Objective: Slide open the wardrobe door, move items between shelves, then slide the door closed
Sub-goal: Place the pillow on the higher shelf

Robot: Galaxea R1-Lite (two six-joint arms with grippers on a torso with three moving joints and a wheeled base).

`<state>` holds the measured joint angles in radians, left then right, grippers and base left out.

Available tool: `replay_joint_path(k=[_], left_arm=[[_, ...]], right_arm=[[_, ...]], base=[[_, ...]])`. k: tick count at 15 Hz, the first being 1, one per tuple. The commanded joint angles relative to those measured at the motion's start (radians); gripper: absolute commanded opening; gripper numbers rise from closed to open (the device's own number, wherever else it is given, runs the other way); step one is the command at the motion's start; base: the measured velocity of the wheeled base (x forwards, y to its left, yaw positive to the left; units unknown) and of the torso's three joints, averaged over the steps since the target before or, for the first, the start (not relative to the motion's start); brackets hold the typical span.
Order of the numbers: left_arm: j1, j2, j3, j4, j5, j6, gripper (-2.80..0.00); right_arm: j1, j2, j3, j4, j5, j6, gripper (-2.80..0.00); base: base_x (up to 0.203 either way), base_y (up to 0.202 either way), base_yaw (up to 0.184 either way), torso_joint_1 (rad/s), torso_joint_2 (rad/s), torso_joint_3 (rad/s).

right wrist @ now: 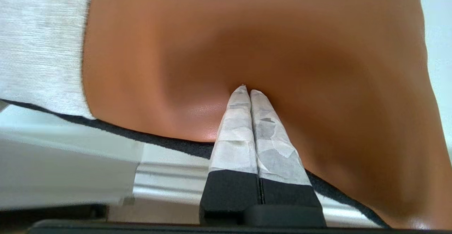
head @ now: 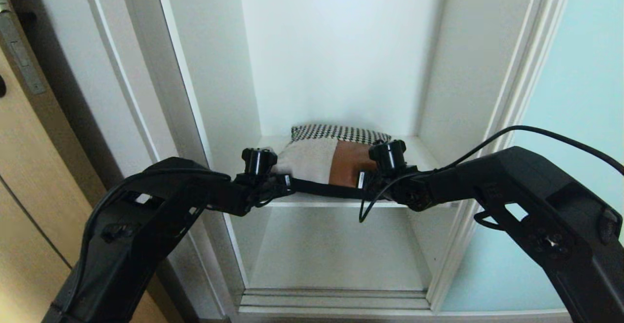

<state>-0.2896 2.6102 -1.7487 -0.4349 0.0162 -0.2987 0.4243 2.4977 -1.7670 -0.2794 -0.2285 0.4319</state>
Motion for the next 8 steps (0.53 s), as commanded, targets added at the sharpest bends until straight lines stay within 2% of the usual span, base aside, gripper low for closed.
replay_joint_path(k=[1, 4, 8], left_arm=[[0.000, 0.002, -0.003, -0.002, -0.002, -0.002, -2.80], [0.000, -0.001, 0.009, -0.006, -0.002, -0.003, -2.80], [-0.013, -0.097, 0.117, -0.048, -0.003, -0.008, -2.80]], right_arm=[[-0.001, 0.005, -0.003, -0.001, -0.002, 0.002, -2.80], [-0.001, 0.012, -0.015, -0.001, 0.001, 0.002, -2.80], [0.000, -0.055, 0.052, -0.004, 0.015, 0.005, -2.80]], base=[[0.094, 0.000, 0.001, 0.012, 0.01, 0.001], [0.000, 0.000, 0.000, 0.000, 0.00, 0.000], [0.000, 0.000, 0.000, 0.000, 0.00, 0.000]])
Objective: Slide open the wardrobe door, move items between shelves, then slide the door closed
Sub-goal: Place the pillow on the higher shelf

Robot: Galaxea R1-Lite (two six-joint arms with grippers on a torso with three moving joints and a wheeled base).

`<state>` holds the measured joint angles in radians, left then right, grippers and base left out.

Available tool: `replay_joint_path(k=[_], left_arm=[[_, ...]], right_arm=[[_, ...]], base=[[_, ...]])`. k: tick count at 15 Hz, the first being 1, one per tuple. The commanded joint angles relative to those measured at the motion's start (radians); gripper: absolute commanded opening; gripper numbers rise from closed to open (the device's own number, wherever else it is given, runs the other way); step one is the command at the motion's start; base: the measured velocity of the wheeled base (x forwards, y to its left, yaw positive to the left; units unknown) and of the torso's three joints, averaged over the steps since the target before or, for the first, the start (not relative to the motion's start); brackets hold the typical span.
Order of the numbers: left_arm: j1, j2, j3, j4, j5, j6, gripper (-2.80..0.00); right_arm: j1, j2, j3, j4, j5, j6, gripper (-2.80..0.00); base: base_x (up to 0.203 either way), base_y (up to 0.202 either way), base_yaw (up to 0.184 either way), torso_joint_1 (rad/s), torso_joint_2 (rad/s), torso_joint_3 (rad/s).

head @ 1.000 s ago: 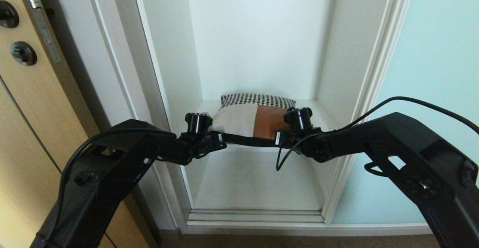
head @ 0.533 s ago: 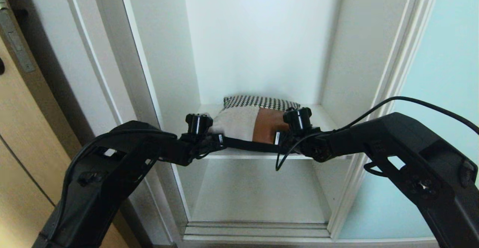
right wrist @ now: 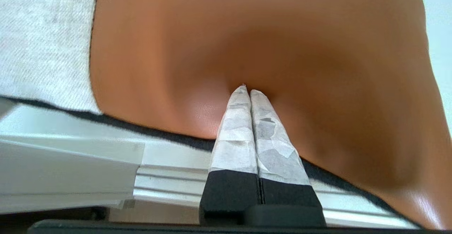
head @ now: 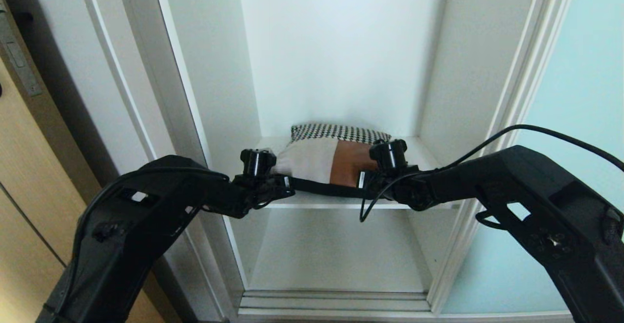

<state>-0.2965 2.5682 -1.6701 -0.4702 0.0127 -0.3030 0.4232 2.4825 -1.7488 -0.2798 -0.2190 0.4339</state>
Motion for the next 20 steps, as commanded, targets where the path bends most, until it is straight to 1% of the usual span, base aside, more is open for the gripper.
replay_joint_path(k=[1, 5, 8, 9, 10, 11, 12, 13, 14, 16, 18, 20], left_arm=[[-0.012, -0.085, 0.064, -0.018, 0.001, -0.004, -2.80], [-0.026, -0.249, 0.214, -0.023, 0.013, -0.001, -2.80], [-0.026, -0.383, 0.326, -0.022, 0.073, -0.002, -2.80], [-0.026, -0.431, 0.358, -0.019, 0.092, 0.000, -2.80], [-0.026, -0.482, 0.386, -0.014, 0.120, 0.004, -2.80], [-0.026, -0.531, 0.422, -0.011, 0.161, 0.011, -2.80], [-0.026, -0.574, 0.457, -0.010, 0.209, 0.020, -2.80], [-0.027, -0.616, 0.490, -0.010, 0.252, 0.031, -2.80], [-0.027, -0.660, 0.517, -0.008, 0.276, 0.041, -2.80], [-0.027, -0.762, 0.587, -0.005, 0.295, 0.055, -2.80], [-0.027, -0.877, 0.687, -0.007, 0.330, 0.075, -2.80], [-0.027, -0.981, 0.788, -0.011, 0.375, 0.105, -2.80]], right_arm=[[0.007, -0.068, 0.068, -0.007, 0.016, 0.004, -2.80], [0.028, -0.209, 0.209, -0.012, 0.017, 0.023, -2.80], [0.057, -0.353, 0.342, -0.024, -0.009, 0.032, -2.80], [0.076, -0.403, 0.384, -0.032, -0.040, 0.031, -2.80], [0.098, -0.451, 0.420, -0.037, -0.095, 0.028, -2.80], [0.119, -0.501, 0.454, -0.036, -0.152, 0.025, -2.80], [0.137, -0.551, 0.499, -0.035, -0.193, 0.018, -2.80], [0.156, -0.610, 0.544, -0.035, -0.219, 0.004, -2.80], [0.176, -0.672, 0.587, -0.033, -0.234, -0.010, -2.80], [0.224, -0.791, 0.694, -0.029, -0.277, -0.026, -2.80], [0.257, -0.905, 0.815, -0.028, -0.343, -0.035, -2.80], [0.268, -1.030, 0.908, -0.025, -0.359, -0.048, -2.80]], base=[[0.000, 0.000, 0.000, 0.000, 0.00, 0.000], [0.000, 0.000, 0.000, 0.000, 0.00, 0.000], [0.000, 0.000, 0.000, 0.000, 0.00, 0.000], [0.000, 0.000, 0.000, 0.000, 0.00, 0.000], [0.000, 0.000, 0.000, 0.000, 0.00, 0.000], [0.000, 0.000, 0.000, 0.000, 0.00, 0.000], [0.000, 0.000, 0.000, 0.000, 0.00, 0.000], [0.000, 0.000, 0.000, 0.000, 0.00, 0.000], [0.000, 0.000, 0.000, 0.000, 0.00, 0.000], [0.000, 0.000, 0.000, 0.000, 0.00, 0.000], [0.000, 0.000, 0.000, 0.000, 0.00, 0.000], [0.000, 0.000, 0.000, 0.000, 0.00, 0.000]])
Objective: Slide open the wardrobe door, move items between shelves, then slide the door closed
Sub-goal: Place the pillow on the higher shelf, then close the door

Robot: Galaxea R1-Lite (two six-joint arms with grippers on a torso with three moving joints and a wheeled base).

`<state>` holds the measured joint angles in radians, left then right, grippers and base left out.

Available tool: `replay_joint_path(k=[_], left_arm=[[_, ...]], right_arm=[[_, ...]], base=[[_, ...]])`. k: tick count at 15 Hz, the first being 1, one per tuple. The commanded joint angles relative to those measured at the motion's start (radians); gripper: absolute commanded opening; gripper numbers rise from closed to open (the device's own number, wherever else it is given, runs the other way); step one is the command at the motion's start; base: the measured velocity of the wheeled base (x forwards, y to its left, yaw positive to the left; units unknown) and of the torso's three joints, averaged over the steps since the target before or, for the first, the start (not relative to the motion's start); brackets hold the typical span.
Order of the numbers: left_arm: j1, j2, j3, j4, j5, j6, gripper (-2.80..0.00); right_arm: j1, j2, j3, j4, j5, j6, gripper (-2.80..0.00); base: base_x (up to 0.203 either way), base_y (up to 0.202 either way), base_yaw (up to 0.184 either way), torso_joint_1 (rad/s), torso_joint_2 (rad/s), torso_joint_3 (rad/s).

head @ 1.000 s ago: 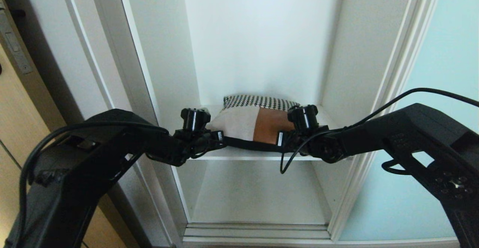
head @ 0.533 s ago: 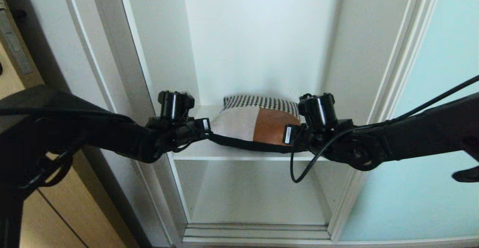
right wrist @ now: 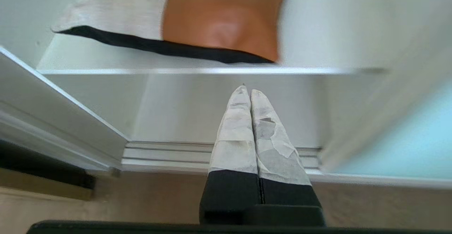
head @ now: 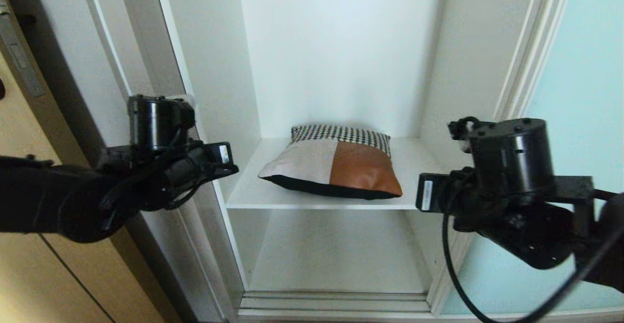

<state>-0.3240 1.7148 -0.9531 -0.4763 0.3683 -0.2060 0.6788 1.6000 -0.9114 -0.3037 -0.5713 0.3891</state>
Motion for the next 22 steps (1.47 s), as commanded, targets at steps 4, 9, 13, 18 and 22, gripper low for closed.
replay_joint_path(k=[4, 9, 13, 18, 22], left_arm=[[0.000, -0.269, 0.251, -0.014, 0.148, 0.045, -2.80], [0.005, -0.463, 0.432, -0.015, 0.203, 0.046, -2.80], [0.036, -0.614, 0.589, -0.015, 0.262, 0.044, -2.80], [0.143, -0.842, 0.738, -0.002, 0.270, 0.066, -2.80], [0.209, -1.073, 0.908, 0.007, 0.261, 0.111, -2.80]], right_arm=[[0.020, -0.377, 0.226, 0.001, -0.011, -0.023, -2.80], [-0.009, -0.648, 0.391, 0.000, -0.002, -0.038, -2.80], [-0.079, -0.843, 0.517, 0.001, 0.064, -0.059, -2.80], [-0.159, -1.008, 0.623, -0.004, 0.078, -0.057, -2.80], [-0.263, -1.099, 0.716, -0.012, 0.115, -0.031, -2.80]], base=[[0.000, 0.000, 0.000, 0.000, 0.00, 0.000], [0.000, 0.000, 0.000, 0.000, 0.00, 0.000], [0.000, 0.000, 0.000, 0.000, 0.00, 0.000], [0.000, 0.000, 0.000, 0.000, 0.00, 0.000], [0.000, 0.000, 0.000, 0.000, 0.00, 0.000]])
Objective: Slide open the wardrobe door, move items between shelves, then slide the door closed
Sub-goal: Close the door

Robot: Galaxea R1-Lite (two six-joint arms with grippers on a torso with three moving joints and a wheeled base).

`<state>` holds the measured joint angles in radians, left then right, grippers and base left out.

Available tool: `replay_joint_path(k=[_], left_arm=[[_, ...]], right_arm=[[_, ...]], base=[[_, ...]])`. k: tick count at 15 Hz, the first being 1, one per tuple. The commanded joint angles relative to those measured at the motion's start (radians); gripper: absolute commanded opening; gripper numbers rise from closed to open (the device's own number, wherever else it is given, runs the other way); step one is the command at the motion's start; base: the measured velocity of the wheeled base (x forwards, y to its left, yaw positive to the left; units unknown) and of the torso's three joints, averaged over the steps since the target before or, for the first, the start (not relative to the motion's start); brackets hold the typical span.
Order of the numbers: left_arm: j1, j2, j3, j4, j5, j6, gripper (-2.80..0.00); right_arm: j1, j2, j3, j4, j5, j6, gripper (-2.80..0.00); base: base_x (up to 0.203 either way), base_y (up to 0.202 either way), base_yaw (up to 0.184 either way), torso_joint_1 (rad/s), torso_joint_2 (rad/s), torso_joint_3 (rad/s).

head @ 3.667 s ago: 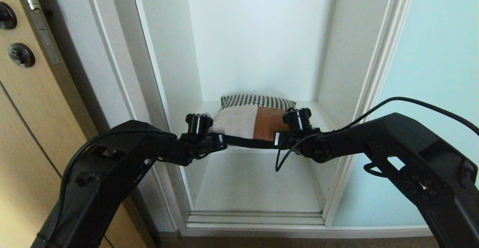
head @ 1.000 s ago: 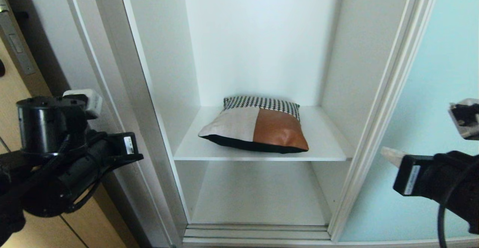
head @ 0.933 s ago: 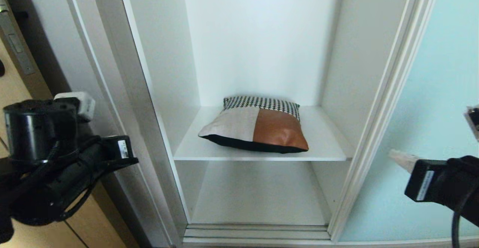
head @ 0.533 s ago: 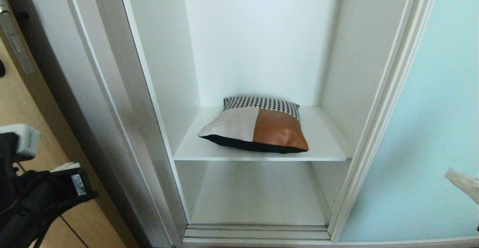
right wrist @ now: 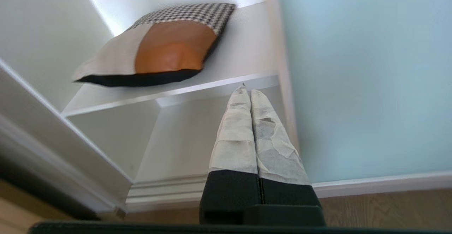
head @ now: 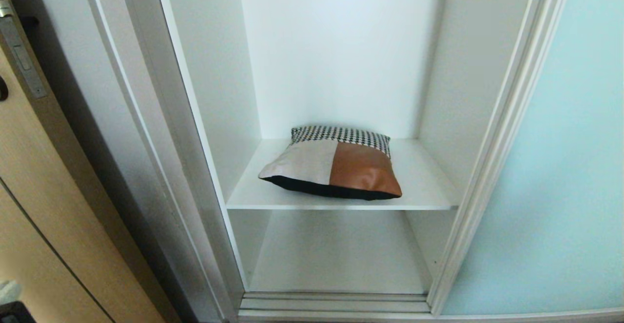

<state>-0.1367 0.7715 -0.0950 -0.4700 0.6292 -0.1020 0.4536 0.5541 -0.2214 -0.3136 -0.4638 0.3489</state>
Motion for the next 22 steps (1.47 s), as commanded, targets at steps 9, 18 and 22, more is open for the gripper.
replay_joint_path(k=[9, 18, 22], left_arm=[[0.165, -0.620, 0.091, 0.334, -0.412, 0.135, -2.80], [0.161, -0.767, 0.084, 0.510, -0.657, 0.152, -2.80], [0.161, -0.767, 0.087, 0.498, -0.657, 0.163, -2.80]], right_arm=[[-0.072, -0.151, 0.086, 0.011, 0.099, 0.038, -2.80], [-0.070, -0.147, 0.094, 0.022, 0.091, 0.033, -2.80], [-0.072, -0.142, 0.083, 0.024, 0.088, 0.030, -2.80]], base=[[0.000, 0.000, 0.000, 0.000, 0.00, 0.000], [0.000, 0.000, 0.000, 0.000, 0.00, 0.000], [0.000, 0.000, 0.000, 0.000, 0.00, 0.000]])
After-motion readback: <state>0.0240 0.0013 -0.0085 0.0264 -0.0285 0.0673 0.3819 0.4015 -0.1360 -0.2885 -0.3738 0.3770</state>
